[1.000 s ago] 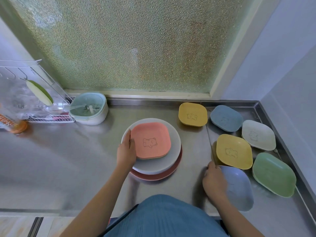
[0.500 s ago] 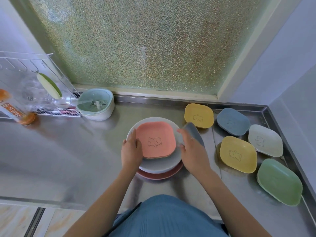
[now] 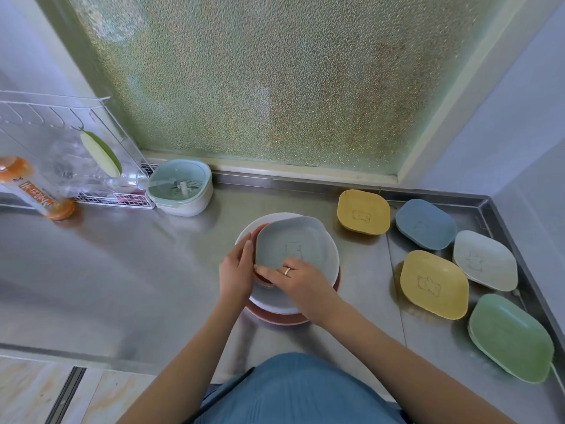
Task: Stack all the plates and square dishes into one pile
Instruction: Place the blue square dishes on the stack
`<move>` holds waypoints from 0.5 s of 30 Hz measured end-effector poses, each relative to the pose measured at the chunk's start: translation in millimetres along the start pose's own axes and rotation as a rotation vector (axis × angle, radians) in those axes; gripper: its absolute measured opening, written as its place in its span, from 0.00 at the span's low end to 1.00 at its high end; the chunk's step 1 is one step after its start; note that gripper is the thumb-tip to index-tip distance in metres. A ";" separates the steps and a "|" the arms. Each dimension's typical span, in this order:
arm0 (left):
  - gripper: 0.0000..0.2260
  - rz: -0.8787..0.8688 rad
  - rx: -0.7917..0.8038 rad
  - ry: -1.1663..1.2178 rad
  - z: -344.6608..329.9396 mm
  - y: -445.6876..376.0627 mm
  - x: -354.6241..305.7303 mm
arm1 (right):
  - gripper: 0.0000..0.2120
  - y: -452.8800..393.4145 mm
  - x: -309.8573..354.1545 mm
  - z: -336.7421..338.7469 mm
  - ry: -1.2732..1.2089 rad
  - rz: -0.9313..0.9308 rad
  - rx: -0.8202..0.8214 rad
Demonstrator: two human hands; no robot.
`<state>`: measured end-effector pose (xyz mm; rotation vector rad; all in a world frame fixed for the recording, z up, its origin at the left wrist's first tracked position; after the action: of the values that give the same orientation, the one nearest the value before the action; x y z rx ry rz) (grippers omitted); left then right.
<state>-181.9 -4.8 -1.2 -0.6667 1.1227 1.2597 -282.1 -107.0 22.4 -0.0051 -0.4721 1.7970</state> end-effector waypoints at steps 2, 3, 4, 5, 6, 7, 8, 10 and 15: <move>0.14 -0.010 0.004 -0.023 -1.0 1.1 2.5 | 0.27 5.3 -2.7 -3.9 -0.042 -0.018 -0.025; 0.15 -0.012 0.004 -0.027 -1.6 1.7 3.4 | 0.27 7.8 -3.9 -6.1 -0.066 -0.041 -0.030; 0.15 -0.010 0.002 -0.027 -1.7 2.3 3.4 | 0.26 9.5 -5.5 -9.1 -0.094 -0.067 -0.030; 0.16 -0.005 0.000 -0.028 -1.7 2.8 3.3 | 0.25 10.0 -6.4 -11.0 -0.131 -0.087 -0.016; 0.17 -0.002 -0.001 -0.030 -2.0 3.1 2.4 | 0.23 9.8 -6.6 -12.2 -0.165 -0.097 0.006; 0.17 -0.007 0.000 -0.032 -2.1 3.5 1.8 | 0.21 9.6 -6.6 -11.8 -0.201 -0.103 0.025; 0.17 -0.015 0.003 -0.033 -2.1 3.8 0.8 | 0.18 9.1 -6.5 -9.1 -0.245 -0.121 0.021; 0.18 -0.015 0.010 -0.027 -1.2 2.9 1.4 | 0.19 6.3 -13.4 -1.6 -0.331 -0.235 -0.076; 0.20 -0.016 0.073 -0.046 -5.9 -5.6 10.2 | 0.27 7.3 -59.9 -3.1 -0.346 -0.799 -0.177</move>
<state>-179.0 -7.4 -13.6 -0.5885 1.1178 1.2089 -271.1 -163.1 2.9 0.3319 -0.7513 0.9656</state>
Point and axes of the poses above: each hand's wrist, its own y-axis away from the middle knuckle, its own z-axis out of the back of the hand, x = y × z, the point moved 3 cm from there along -y, towards the middle knuckle, and after that the axes turned 2 degrees about -y, right-handed, at the moved point
